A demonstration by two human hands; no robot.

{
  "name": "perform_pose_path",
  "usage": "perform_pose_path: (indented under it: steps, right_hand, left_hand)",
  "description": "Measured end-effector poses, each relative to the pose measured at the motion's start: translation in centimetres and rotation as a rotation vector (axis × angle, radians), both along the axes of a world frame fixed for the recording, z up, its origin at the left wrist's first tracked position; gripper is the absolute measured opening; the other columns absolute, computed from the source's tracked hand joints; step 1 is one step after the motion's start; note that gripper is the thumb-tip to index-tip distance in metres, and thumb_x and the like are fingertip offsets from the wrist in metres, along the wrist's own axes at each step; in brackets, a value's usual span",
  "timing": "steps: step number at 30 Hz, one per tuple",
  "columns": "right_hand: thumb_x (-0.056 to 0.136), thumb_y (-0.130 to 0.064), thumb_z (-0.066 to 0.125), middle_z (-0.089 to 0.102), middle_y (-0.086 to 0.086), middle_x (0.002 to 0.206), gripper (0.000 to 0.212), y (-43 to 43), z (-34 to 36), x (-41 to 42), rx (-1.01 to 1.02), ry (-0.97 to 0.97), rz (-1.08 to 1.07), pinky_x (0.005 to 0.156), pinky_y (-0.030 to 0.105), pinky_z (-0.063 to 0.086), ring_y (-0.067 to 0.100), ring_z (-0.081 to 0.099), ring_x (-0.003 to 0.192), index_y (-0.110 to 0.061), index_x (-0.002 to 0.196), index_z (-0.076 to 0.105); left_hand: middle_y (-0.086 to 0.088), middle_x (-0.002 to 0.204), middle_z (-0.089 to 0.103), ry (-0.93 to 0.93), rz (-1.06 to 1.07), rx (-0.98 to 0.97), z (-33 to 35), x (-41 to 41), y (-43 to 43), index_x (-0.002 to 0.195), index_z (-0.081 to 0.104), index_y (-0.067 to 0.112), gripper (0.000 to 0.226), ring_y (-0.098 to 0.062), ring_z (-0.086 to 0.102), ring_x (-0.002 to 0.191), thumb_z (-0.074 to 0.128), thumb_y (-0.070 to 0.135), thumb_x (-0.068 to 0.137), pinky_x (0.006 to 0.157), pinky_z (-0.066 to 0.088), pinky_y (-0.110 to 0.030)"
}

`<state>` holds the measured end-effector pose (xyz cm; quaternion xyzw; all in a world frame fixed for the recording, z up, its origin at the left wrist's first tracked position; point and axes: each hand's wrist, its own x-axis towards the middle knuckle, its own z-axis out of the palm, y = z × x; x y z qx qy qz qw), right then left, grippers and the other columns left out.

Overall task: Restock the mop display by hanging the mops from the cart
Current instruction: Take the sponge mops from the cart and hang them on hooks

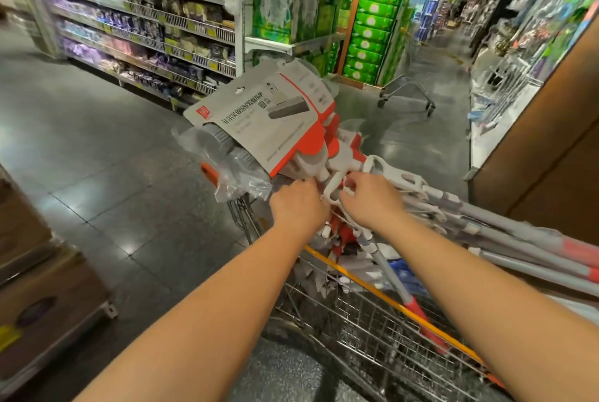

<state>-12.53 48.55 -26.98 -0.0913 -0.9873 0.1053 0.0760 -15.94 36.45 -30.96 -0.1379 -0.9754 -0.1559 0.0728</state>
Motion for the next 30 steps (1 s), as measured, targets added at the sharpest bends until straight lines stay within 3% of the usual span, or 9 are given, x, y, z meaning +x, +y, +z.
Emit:
perform_pose_path:
  steps: [8,16,23,26,30]
  right_hand:
    - [0.091,-0.029,0.051,0.061,0.008,0.121,0.036,1.6,-2.5,-3.7,-0.079,0.041,0.064,0.076,0.033,0.045,0.029,0.058,0.107,-0.016,0.124,0.057]
    - [0.092,-0.024,0.052,0.062,0.01,0.114,0.03,4.8,-4.4,-8.9,-0.18,0.089,0.273,0.077,0.034,0.046,0.029,0.057,0.103,-0.01,0.117,0.059]
    - [0.09,-0.028,0.053,0.068,0.007,0.103,0.03,6.1,-7.3,-11.9,-0.263,0.139,0.402,0.082,0.04,0.049,0.031,0.058,0.1,-0.009,0.108,0.067]
    - [0.092,-0.026,0.052,0.067,0.011,0.104,0.029,6.2,-8.1,-12.6,-0.327,0.138,0.422,0.082,0.04,0.049,0.032,0.058,0.099,-0.006,0.106,0.068]
    - [0.092,-0.023,0.054,0.069,0.012,0.101,0.025,6.7,-8.5,-13.1,-0.389,0.175,0.456,0.08,0.039,0.048,0.032,0.059,0.096,-0.006,0.103,0.07]
  left_hand:
    - [-0.008,0.12,0.06,-0.111,0.192,0.259,-2.1,-1.7,1.2,0.121,0.053,0.011,0.039,-0.032,0.058,0.109,0.049,0.038,0.094,0.079,0.046,-0.039]
    - [-0.007,0.113,0.064,-0.135,0.431,0.473,-4.4,-2.5,4.4,0.12,0.052,0.012,0.046,-0.03,0.061,0.104,0.054,0.048,0.092,0.076,0.049,-0.038]
    - [-0.005,0.106,0.066,-0.009,0.584,0.714,-5.6,-2.9,6.6,0.125,0.044,0.015,0.055,-0.03,0.063,0.097,0.066,0.045,0.085,0.077,0.052,-0.046]
    - [-0.002,0.104,0.065,0.01,0.617,0.784,-6.1,-3.0,7.3,0.122,0.047,0.016,0.054,-0.026,0.063,0.096,0.069,0.045,0.083,0.078,0.052,-0.044]
    - [0.007,0.087,0.059,-0.012,0.641,0.879,-6.0,-2.8,7.9,0.114,0.054,0.017,0.049,-0.017,0.062,0.085,0.074,0.044,0.079,0.075,0.052,-0.037]
